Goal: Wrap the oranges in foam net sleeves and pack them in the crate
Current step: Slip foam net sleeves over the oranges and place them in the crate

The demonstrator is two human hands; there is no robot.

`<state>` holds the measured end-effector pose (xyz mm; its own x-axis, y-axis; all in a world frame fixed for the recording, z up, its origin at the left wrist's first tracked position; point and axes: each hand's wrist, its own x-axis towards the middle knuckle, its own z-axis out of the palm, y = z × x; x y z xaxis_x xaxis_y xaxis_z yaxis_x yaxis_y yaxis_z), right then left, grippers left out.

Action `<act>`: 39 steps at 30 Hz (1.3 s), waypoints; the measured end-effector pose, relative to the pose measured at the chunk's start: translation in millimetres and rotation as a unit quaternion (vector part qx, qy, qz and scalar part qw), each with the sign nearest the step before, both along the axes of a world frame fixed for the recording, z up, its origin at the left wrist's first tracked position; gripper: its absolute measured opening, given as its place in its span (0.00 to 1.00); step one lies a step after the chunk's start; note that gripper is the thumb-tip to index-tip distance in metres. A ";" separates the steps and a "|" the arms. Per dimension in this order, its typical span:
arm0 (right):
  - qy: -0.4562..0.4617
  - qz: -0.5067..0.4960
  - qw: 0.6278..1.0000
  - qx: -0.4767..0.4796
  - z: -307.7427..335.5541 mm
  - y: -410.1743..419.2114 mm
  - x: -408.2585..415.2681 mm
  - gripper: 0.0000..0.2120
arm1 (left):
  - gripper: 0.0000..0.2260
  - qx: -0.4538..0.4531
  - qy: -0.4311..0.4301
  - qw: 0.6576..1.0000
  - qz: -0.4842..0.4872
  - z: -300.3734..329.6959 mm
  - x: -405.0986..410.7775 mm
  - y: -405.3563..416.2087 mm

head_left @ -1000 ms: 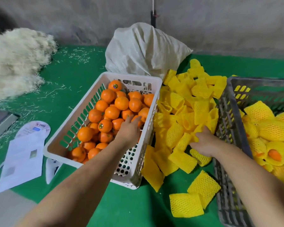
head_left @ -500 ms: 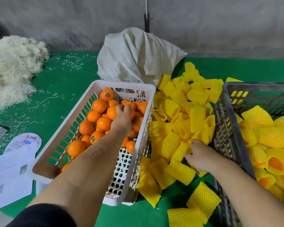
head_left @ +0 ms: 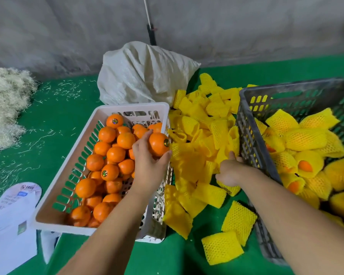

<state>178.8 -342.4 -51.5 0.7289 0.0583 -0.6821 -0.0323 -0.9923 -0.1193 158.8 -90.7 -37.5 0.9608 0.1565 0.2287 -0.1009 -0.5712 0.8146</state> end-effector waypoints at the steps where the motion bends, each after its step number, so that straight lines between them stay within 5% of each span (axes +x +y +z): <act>1: 0.008 0.001 1.000 -0.004 1.5 -0.1 -1.3 0.17 | 0.35 0.000 -0.017 1.000 -0.020 -0.8 -15.4 -8.3; 6: -0.068 -0.039 0.991 0.109 12.1 2.6 -15.4 0.12 | 0.32 -0.040 0.014 0.983 -0.177 -3.3 -66.7 -20.4; 9: -0.198 -0.045 0.946 0.253 28.0 9.4 -27.3 0.12 | 0.31 -0.168 0.115 0.959 -0.198 3.4 -75.1 -14.6; 12: -0.313 -0.025 0.891 0.327 45.8 15.0 -49.7 0.11 | 0.28 -0.326 0.221 0.895 -0.209 11.4 -72.5 -11.0; 15: -0.358 0.036 0.875 0.323 44.5 15.9 -77.5 0.11 | 0.30 -0.431 0.271 0.831 -0.225 10.3 -72.1 -6.0; 17: -0.311 0.011 0.876 0.370 37.2 17.8 -87.5 0.09 | 0.30 -0.430 0.280 0.821 -0.249 7.3 -73.4 -3.0; 22: -0.205 -0.222 0.788 0.536 41.8 17.9 -70.5 0.03 | 0.31 -0.368 0.317 0.822 -0.299 8.8 -70.9 -6.1; 28: -0.120 -0.232 0.821 0.508 23.2 24.3 -68.6 0.25 | 0.25 -0.291 0.337 0.846 -0.292 9.8 -74.6 -10.6; 34: -0.129 -0.192 0.875 0.426 18.4 26.4 -71.2 0.21 | 0.24 -0.318 0.336 0.834 -0.300 10.3 -76.5 -9.6; 39: -0.189 -0.208 0.854 0.439 25.6 26.8 -64.1 0.20 | 0.29 -0.228 0.330 0.863 -0.306 0.8 -71.5 -19.4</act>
